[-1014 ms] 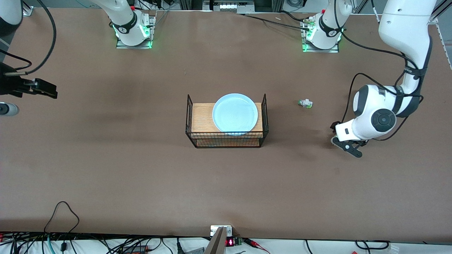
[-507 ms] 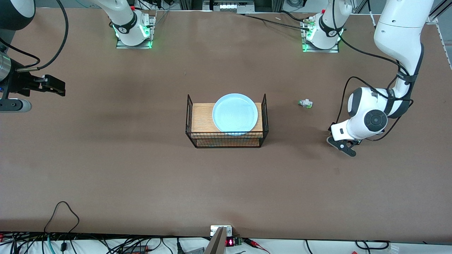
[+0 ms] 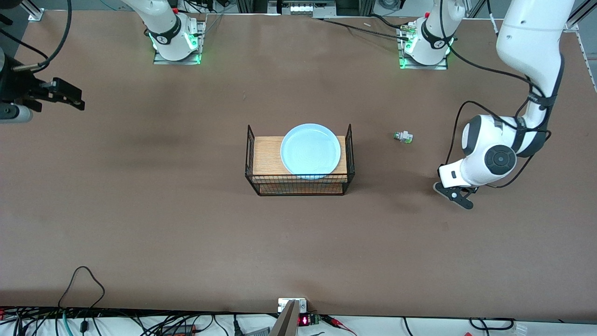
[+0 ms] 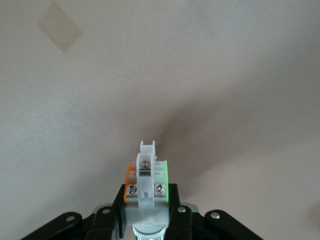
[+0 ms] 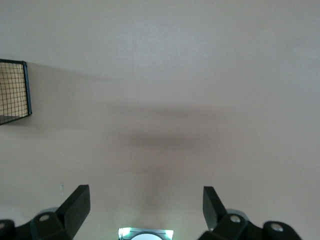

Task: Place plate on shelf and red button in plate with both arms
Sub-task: 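Lift the white-red button with the left gripper and carry it over the plate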

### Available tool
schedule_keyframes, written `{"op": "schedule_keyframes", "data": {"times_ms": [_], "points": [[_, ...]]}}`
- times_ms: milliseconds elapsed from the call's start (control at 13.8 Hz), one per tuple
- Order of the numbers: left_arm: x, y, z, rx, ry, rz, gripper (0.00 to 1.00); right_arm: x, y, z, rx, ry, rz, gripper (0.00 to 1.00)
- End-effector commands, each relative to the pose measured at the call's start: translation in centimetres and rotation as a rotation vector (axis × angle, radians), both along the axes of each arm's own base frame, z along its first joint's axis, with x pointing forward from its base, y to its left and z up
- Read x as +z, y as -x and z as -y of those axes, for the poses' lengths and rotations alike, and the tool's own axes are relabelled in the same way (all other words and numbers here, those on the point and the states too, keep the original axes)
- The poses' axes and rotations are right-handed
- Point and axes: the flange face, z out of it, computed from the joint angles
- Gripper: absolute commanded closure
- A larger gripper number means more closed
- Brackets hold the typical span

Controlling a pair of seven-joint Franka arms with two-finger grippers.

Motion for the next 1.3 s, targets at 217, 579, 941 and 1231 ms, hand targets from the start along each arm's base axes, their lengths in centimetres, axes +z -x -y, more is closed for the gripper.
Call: {"op": "schedule_keyframes", "data": {"times_ms": [217,579,941,1231], "points": [[15.5,-1.1,10.3,0.151,0.075,-0.2,0.95,-2.1,2.3,1.1,0.0,0.001,-0.064,0.0],[23.7,0.1,19.7,0.295,0.212,-0.237,0.95,-2.0,0.8,0.8,-0.003,0.009,-0.113,0.0],[25.4,1.6,30.0,0.517,0.313,-0.291,0.95,-0.5,-0.1,1.1,-0.019,0.014,-0.055,0.0],[23.8,1.9,34.8,0.582,0.281,-0.318,0.95,-0.4,-1.1,1.3,-0.014,0.015,-0.041,0.0]]}}
